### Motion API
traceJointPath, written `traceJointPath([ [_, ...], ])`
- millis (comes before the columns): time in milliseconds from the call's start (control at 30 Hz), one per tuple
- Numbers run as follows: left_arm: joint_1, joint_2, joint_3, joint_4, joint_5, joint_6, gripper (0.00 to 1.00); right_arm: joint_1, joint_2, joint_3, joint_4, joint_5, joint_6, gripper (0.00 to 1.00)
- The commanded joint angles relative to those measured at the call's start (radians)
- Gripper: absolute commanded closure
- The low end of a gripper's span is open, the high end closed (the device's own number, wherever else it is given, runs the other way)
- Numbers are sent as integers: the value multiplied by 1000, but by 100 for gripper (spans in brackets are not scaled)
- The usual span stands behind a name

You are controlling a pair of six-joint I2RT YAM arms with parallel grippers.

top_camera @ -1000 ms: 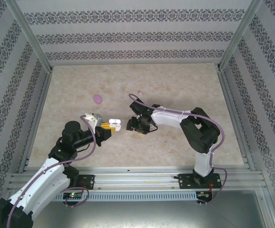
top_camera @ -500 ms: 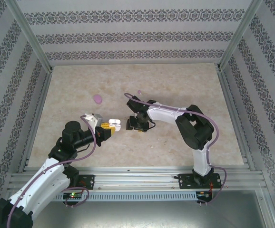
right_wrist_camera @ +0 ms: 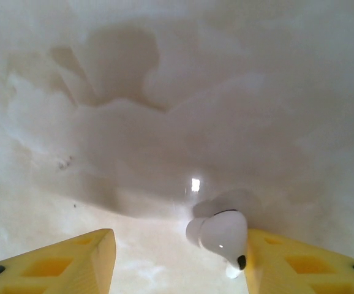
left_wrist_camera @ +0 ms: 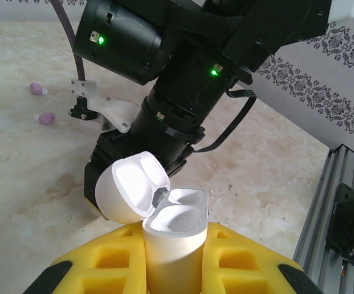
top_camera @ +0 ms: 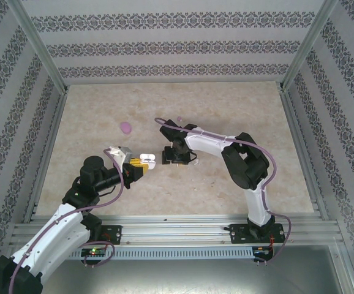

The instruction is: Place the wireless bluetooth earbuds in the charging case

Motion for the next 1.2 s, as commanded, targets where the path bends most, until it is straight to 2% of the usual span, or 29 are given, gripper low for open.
traceJointPath([
  [0, -8, -12, -8, -8, 5, 7, 100, -8, 20, 39, -21, 66, -41, 44],
  [367, -8, -12, -5, -14, 10, 6, 100, -23, 17, 69, -77, 63, -128, 44],
  [700, -8, -11, -5, -14, 9, 1, 100, -39, 32, 85, -108, 1, -230, 50],
  [1167, -8, -11, -3, -21, 15, -5, 100, -21, 77, 101, -126, -19, -247, 60],
])
